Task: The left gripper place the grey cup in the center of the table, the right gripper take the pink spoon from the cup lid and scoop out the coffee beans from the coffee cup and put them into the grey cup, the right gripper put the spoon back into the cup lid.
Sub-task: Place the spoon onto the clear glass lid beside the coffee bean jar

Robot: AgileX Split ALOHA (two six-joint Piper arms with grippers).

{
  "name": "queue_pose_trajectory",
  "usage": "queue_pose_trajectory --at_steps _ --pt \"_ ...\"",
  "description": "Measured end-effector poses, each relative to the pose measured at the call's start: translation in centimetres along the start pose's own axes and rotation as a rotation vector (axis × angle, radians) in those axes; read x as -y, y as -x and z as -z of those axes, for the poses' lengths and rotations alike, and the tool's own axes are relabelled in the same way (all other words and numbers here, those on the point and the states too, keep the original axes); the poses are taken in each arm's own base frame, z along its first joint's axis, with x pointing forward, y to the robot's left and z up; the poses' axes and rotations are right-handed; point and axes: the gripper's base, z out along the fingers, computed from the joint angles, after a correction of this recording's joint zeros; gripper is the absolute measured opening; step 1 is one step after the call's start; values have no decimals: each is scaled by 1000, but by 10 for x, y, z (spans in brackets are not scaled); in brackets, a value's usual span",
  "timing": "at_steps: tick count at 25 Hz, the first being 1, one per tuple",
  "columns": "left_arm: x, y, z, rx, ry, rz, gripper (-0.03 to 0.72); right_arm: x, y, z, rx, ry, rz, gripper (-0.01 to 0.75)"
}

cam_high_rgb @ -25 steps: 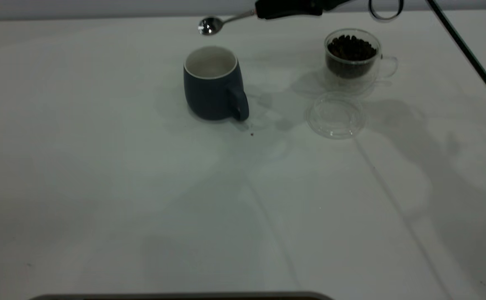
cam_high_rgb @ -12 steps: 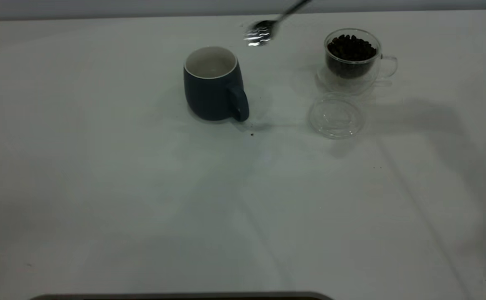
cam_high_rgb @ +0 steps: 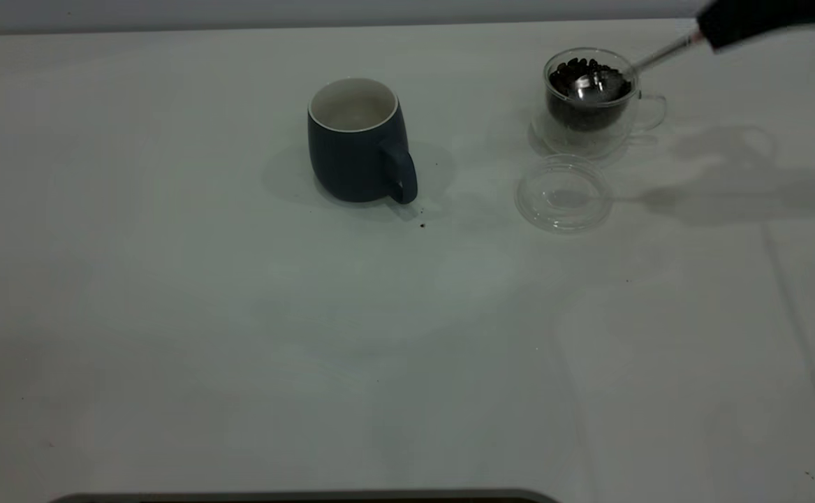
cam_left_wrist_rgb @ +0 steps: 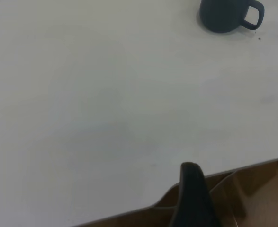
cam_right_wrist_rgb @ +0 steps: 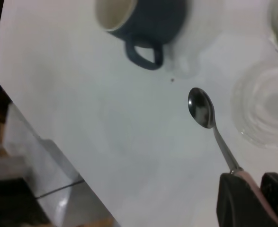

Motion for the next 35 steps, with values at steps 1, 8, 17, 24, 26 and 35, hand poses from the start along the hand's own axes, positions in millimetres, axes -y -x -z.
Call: queue_pose_trajectory --at_steps 1,8,17,24,26,35 --pt "0 0 0 0 0 0 565 8 -4 -4 -1 7 -30 92" --pt "0 0 0 0 0 0 565 49 -28 -40 -31 53 -172 92" --pt "0 0 0 0 -1 0 565 72 -37 -63 39 66 -293 92" --pt "0 0 0 0 -1 0 565 84 -44 -77 74 89 -352 92" --pt "0 0 0 0 -1 0 565 86 -45 -79 86 96 -360 92" --pt "0 0 0 0 -1 0 565 90 -52 -100 82 120 -386 92"
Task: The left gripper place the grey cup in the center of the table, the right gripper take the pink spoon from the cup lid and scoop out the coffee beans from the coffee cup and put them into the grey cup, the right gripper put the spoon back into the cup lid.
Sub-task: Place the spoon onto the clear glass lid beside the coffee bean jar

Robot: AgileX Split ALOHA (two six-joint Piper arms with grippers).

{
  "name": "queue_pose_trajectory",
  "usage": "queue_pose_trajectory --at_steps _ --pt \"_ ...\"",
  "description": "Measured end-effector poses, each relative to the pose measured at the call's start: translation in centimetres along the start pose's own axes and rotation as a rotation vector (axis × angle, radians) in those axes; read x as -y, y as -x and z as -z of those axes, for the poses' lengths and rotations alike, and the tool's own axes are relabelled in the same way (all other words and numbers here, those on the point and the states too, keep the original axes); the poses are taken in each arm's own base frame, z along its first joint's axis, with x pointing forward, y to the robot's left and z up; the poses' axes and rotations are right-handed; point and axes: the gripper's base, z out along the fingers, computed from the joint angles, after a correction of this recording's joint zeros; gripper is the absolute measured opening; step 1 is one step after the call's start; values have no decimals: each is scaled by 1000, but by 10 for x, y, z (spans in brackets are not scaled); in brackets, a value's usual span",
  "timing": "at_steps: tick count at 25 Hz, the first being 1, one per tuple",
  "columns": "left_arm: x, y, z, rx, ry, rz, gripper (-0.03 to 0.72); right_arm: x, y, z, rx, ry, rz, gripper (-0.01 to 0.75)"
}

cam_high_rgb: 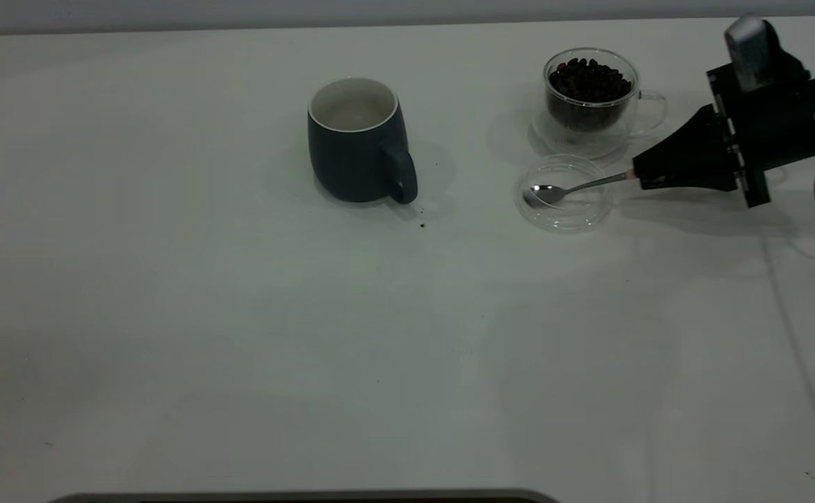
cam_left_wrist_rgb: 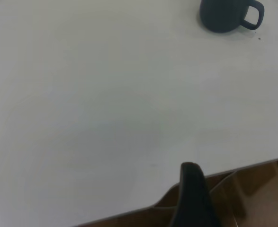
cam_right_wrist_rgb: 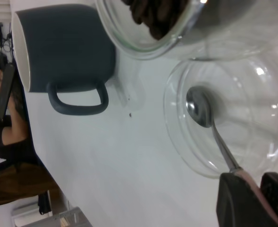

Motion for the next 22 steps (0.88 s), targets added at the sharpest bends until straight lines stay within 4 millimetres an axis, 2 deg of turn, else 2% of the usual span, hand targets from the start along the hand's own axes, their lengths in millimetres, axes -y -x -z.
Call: queue_pose_trajectory --at_steps 7,10,16,22 --pt "0 0 0 0 0 0 565 -1 -1 -5 -7 0 23 128" --pt "0 0 0 0 0 0 565 2 -2 -5 -19 -23 34 203" --pt "0 0 0 0 0 0 565 2 -4 -8 -39 -35 66 409" --pt "0 0 0 0 0 0 565 -4 1 -11 -19 -93 140 511"
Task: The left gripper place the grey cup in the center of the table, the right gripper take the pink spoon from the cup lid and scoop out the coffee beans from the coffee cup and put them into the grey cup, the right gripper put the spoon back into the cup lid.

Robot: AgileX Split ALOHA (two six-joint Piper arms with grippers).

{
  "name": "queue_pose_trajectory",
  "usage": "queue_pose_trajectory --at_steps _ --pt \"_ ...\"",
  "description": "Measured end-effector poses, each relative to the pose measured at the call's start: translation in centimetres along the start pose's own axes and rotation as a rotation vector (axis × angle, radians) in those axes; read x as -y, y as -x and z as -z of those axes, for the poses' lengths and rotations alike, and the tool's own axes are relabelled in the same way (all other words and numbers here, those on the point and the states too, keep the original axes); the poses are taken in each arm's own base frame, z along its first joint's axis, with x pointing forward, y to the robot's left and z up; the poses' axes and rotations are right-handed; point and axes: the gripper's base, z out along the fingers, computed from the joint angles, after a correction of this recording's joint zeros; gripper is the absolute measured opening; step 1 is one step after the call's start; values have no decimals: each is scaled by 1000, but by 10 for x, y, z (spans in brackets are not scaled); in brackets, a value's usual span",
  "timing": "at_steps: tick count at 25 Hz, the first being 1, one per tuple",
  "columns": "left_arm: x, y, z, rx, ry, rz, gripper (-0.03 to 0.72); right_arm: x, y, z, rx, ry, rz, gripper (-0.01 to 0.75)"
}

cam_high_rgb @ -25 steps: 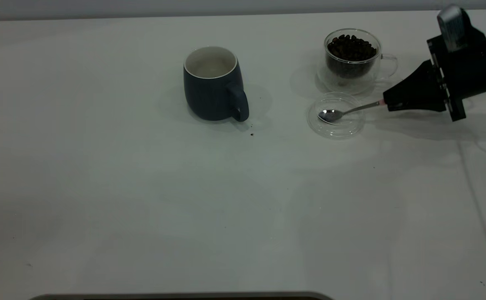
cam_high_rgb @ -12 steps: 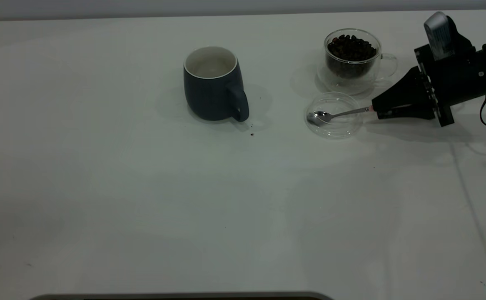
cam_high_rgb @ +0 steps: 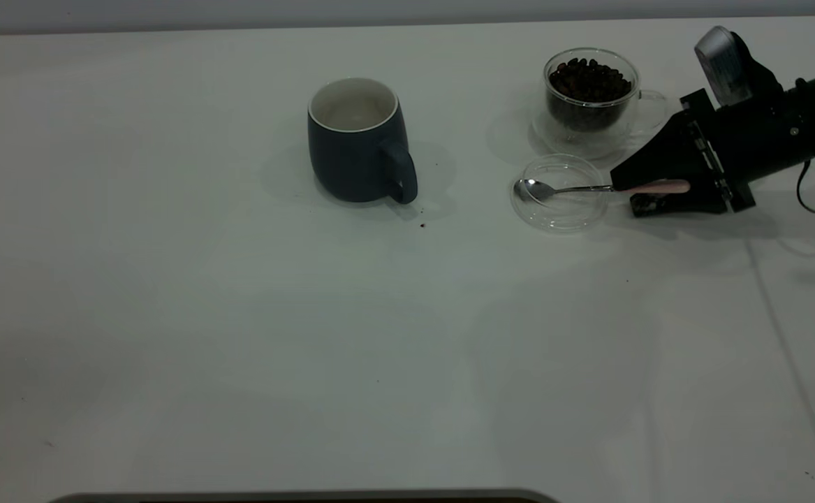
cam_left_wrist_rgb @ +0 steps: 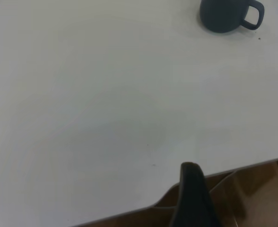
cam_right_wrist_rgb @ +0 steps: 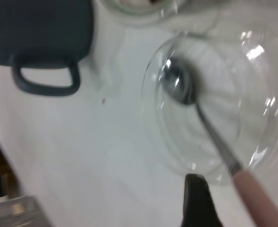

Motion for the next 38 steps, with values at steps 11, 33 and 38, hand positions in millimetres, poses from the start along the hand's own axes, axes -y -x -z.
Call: queue_pose_trajectory --at_steps 11,33,38 --pt "0 0 0 0 0 0 565 -24 28 38 57 -208 190 522" --pt "0 0 0 0 0 0 565 -249 -134 185 -173 -782 202 523" --pt "0 0 0 0 0 0 565 -244 -201 193 -211 -792 152 523"
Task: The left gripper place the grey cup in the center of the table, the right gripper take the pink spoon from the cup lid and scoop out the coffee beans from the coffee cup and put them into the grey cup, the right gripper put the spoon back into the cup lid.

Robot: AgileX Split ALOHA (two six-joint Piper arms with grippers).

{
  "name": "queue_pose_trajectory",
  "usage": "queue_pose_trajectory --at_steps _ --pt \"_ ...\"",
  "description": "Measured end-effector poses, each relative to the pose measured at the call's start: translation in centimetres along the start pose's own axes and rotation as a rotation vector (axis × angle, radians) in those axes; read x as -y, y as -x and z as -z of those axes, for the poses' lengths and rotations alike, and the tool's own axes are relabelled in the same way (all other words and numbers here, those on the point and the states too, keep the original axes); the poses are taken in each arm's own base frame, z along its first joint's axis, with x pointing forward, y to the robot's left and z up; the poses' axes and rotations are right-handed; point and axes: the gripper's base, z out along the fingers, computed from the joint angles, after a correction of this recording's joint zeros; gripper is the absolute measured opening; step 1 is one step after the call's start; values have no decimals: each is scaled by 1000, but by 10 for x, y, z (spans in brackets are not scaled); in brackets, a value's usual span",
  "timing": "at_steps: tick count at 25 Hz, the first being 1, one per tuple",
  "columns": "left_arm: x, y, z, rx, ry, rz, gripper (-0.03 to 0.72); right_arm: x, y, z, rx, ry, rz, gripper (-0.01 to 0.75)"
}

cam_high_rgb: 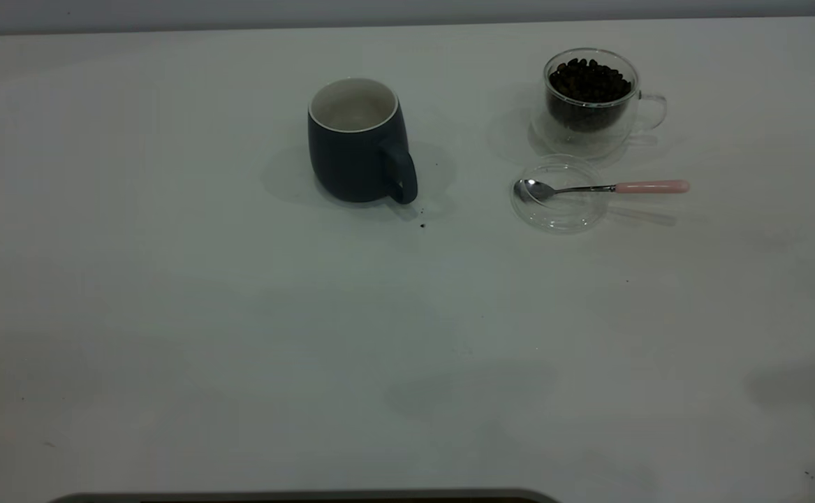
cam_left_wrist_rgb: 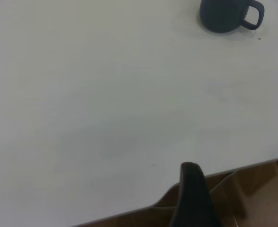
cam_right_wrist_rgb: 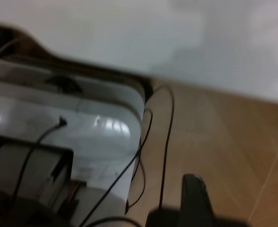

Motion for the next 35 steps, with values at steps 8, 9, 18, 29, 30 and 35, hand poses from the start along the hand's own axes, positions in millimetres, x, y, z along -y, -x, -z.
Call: queue_pose_trajectory --at_steps 8,9,18,29,30,35 --pt "0 0 0 0 0 0 565 -7 -63 5 220 -13 -53 523" --pt "0 0 0 0 0 0 565 -8 -68 10 271 -15 -52 523" --pt "0 0 0 0 0 0 565 -17 -119 39 664 -35 -19 523" --pt "0 0 0 0 0 0 565 -22 -157 45 907 -49 1 523" --pt "0 0 0 0 0 0 565 -22 -157 45 906 -49 0 523" --pt "0 0 0 0 0 0 565 -22 -157 45 906 -49 0 523"
